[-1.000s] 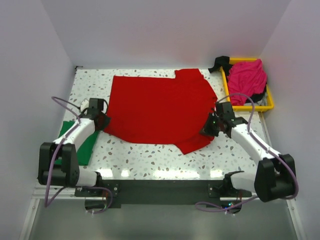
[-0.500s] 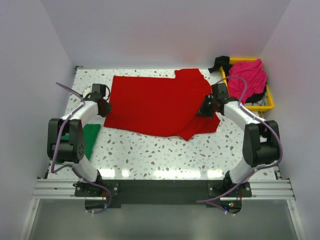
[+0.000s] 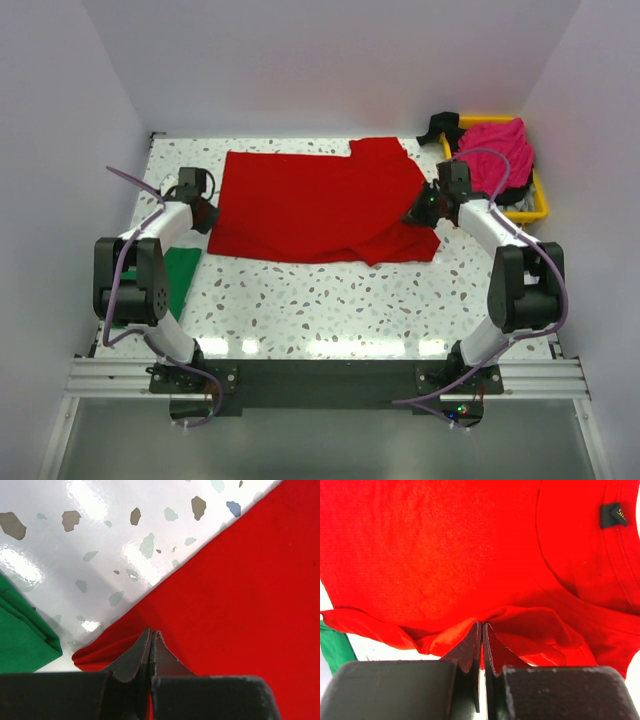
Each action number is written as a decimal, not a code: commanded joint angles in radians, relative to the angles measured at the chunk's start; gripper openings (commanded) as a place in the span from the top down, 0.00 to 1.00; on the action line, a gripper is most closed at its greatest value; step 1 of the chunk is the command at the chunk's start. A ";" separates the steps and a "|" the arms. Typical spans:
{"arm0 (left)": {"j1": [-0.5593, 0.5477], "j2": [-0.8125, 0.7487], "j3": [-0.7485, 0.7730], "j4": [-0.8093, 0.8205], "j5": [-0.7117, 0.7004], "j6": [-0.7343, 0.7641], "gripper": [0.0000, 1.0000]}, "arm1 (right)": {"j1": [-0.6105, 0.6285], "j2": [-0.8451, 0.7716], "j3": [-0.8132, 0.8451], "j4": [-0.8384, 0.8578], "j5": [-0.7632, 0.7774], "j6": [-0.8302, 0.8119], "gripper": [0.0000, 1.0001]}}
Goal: Fold and stack the t-shirts
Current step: Fold the tshirt
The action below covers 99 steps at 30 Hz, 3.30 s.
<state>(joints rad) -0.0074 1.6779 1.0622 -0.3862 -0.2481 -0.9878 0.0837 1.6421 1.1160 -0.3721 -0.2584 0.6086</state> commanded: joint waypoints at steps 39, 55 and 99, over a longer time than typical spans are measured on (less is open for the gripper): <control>0.069 -0.029 0.042 0.106 0.092 0.021 1.00 | -0.065 -0.087 -0.071 0.076 -0.033 0.026 1.00; 0.073 0.086 0.122 0.112 0.105 0.041 1.00 | -0.068 -0.019 0.001 0.088 -0.030 0.053 1.00; 0.089 -0.038 0.043 0.190 0.187 0.101 0.44 | -0.071 0.021 0.015 0.124 -0.021 0.043 0.59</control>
<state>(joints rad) 0.0883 1.7500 1.1542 -0.2474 -0.0788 -0.8955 0.0147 1.7123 1.1236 -0.2756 -0.2802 0.6689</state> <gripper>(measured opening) 0.563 0.407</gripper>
